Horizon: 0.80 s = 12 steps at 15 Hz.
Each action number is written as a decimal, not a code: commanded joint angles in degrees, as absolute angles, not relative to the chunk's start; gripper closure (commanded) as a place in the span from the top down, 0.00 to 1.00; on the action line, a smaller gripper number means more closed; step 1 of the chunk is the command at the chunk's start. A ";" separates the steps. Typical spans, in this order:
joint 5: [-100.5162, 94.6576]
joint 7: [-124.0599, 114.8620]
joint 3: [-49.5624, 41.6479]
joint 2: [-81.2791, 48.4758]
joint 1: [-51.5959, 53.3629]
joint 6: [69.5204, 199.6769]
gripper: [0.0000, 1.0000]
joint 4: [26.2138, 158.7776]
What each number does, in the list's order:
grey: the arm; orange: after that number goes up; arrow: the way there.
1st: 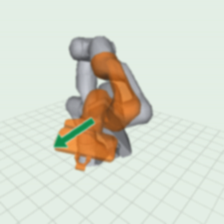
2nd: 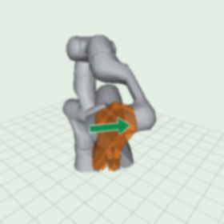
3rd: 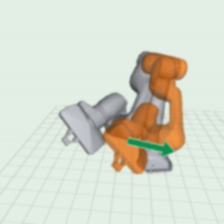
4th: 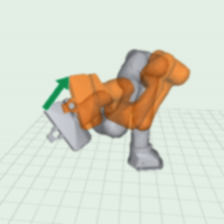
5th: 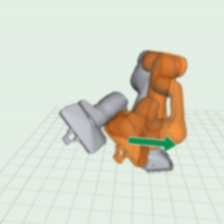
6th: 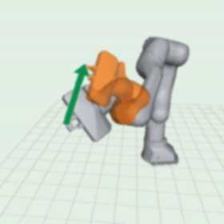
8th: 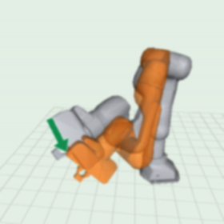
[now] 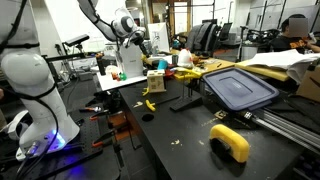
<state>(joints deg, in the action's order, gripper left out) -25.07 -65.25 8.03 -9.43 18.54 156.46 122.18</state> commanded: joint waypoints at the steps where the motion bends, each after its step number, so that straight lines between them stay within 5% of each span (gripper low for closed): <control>1: -25.64 -65.20 8.26 -8.06 18.77 157.24 0.04 122.59; 12: -22.92 -58.37 9.05 -14.98 15.12 166.22 0.04 119.45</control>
<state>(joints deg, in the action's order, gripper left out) -24.91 -60.86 7.46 -14.89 16.08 164.60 120.19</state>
